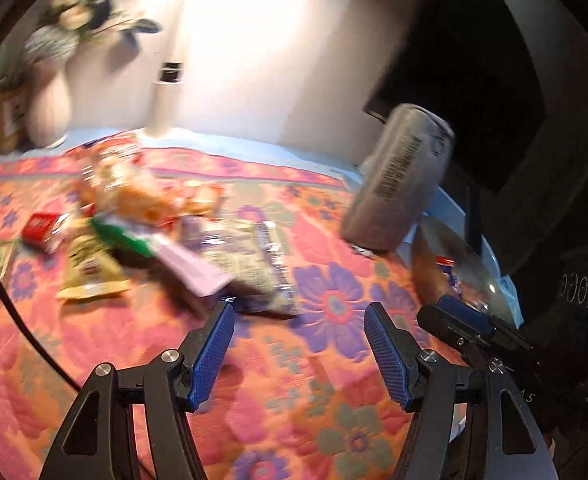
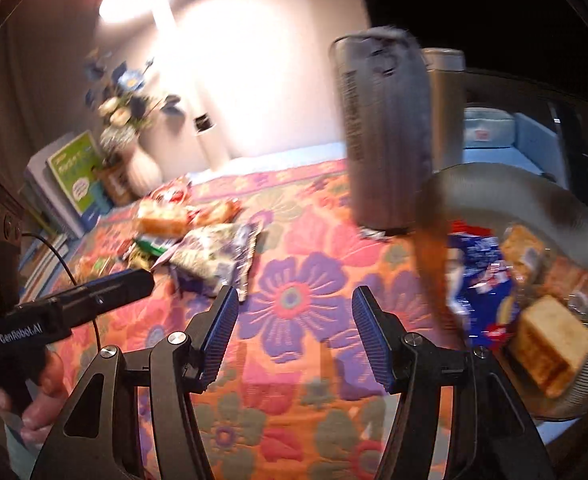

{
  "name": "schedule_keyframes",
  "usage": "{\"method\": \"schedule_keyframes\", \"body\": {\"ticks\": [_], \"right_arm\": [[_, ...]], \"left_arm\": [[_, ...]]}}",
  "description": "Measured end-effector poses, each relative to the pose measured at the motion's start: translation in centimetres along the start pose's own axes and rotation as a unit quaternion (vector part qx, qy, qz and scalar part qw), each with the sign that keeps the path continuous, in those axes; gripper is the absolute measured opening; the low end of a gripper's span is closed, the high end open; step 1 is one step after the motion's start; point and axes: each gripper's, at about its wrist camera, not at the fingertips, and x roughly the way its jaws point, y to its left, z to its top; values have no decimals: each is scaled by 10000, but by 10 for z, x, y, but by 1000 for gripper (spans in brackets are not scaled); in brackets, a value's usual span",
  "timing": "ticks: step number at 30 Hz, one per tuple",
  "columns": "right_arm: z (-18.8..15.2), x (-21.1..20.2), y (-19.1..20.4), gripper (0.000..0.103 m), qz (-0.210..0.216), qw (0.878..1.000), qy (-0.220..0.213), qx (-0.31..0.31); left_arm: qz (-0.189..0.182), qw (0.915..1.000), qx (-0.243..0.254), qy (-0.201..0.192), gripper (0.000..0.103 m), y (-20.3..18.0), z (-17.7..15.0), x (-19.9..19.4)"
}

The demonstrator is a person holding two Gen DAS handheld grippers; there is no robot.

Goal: Organize snacks
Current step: 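Move both grippers back over the snack pile on the bed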

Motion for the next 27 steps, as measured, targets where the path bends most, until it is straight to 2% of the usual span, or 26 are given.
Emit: {"method": "schedule_keyframes", "body": {"ticks": [6, 13, 16, 22, 27], "right_arm": [[-5, 37, 45, 59, 288, 9982, 296, -437], [-13, 78, 89, 59, 686, 9931, 536, -788], [-13, 89, 107, 59, 690, 9908, 631, -981], [-13, 99, 127, 59, 649, 9876, 655, -1268], [-10, 105, 133, 59, 784, 9864, 738, -1244]], "left_arm": [[343, 9977, -547, -213, 65, 68, -11, -25], [681, 9886, -1241, -504, 65, 145, -24, -51], [939, 9827, -1461, -640, 65, 172, -29, -61], [1080, 9693, -2029, -870, 65, 217, -42, -78], [1373, 9498, -2603, -1058, 65, 241, -40, -92]]}}
